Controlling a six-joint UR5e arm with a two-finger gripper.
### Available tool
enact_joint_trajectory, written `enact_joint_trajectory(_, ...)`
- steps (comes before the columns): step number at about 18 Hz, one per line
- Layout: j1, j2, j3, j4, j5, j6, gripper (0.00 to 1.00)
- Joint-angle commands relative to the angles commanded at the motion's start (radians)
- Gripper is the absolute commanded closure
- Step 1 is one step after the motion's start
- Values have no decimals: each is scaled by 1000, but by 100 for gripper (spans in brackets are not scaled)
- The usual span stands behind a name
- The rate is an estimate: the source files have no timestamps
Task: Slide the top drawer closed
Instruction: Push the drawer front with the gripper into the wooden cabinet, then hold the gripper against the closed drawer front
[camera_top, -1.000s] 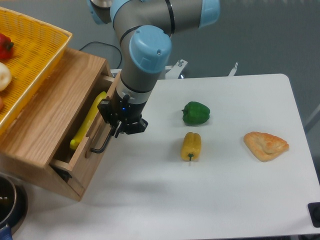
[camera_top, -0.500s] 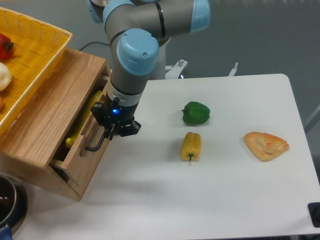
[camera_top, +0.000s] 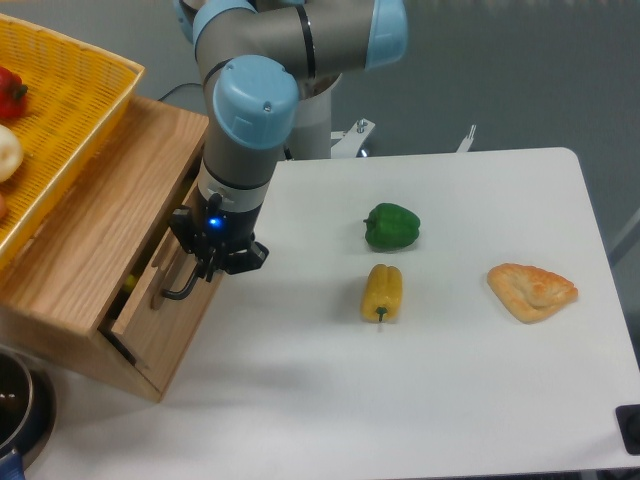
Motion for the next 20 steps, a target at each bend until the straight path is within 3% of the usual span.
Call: enact_joint_trajectory(20, -38, -6, 0, 23, 2, -43, 83)
